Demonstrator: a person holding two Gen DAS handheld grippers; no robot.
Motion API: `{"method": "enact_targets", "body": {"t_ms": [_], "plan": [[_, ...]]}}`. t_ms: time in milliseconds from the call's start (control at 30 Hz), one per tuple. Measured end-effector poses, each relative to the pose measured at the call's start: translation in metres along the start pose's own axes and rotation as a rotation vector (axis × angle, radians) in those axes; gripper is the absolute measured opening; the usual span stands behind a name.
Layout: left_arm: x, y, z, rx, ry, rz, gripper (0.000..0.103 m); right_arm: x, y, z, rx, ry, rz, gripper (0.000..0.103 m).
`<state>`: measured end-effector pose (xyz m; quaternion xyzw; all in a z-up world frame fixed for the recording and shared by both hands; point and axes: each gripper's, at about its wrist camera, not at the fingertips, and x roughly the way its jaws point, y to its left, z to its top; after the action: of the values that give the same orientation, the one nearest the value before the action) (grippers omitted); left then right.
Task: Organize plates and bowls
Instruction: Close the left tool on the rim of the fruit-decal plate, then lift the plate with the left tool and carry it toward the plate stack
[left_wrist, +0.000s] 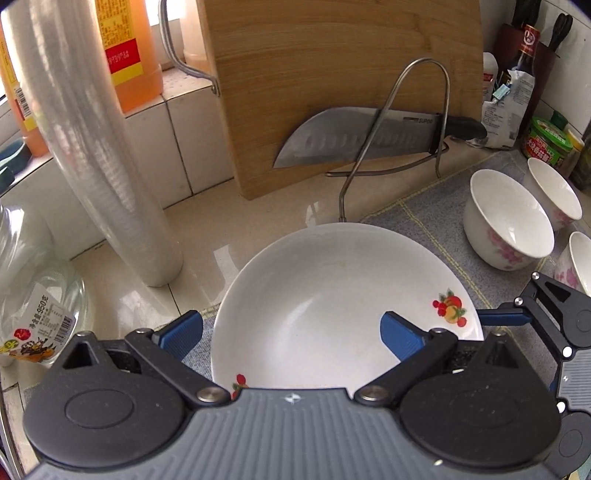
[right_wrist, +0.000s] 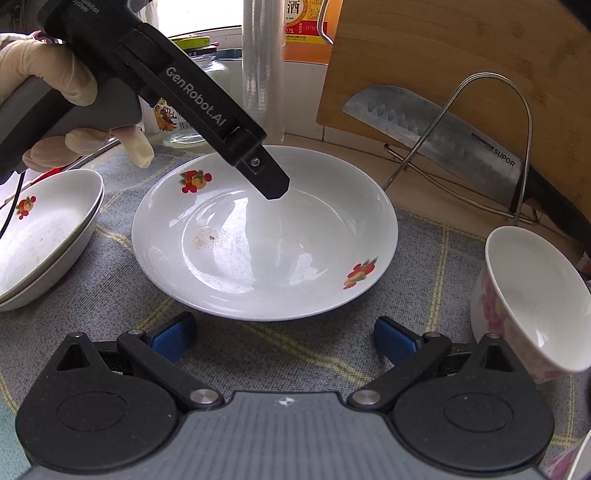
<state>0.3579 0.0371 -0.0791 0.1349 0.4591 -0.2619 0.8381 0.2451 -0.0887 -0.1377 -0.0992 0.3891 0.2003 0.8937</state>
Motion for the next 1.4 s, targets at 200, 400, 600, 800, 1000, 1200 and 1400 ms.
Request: {"method": "enact_targets", "body": {"t_ms": [200,400,600,800,1000,1200,1400], "plan": [[0.011,0.008,0.010,-0.007,0.029,-0.044,0.094,0.006,0.000,0.008,-0.026,0.011,0.015,0.103],[0.018,0.008,0.017,0.026,0.063,-0.076,0.090,0.009,-0.003,0.011,-0.045,0.017,0.037,0.103],[0.025,0.012,0.020,0.040,0.099,-0.091,0.088,0.015,-0.005,0.018,-0.066,0.021,0.047,0.103],[0.029,0.015,0.024,0.082,0.147,-0.101,0.083,0.017,-0.004,0.021,-0.088,0.022,0.050,0.103],[0.032,0.021,0.029,0.092,0.187,-0.123,0.079,0.020,-0.005,0.023,-0.094,0.018,0.059,0.103],[0.039,0.021,0.032,0.100,0.202,-0.131,0.078,0.020,-0.003,0.023,-0.097,0.013,0.065,0.103],[0.042,0.021,0.034,0.115,0.225,-0.143,0.078,0.022,-0.004,0.025,-0.090,0.013,0.077,0.103]]}}
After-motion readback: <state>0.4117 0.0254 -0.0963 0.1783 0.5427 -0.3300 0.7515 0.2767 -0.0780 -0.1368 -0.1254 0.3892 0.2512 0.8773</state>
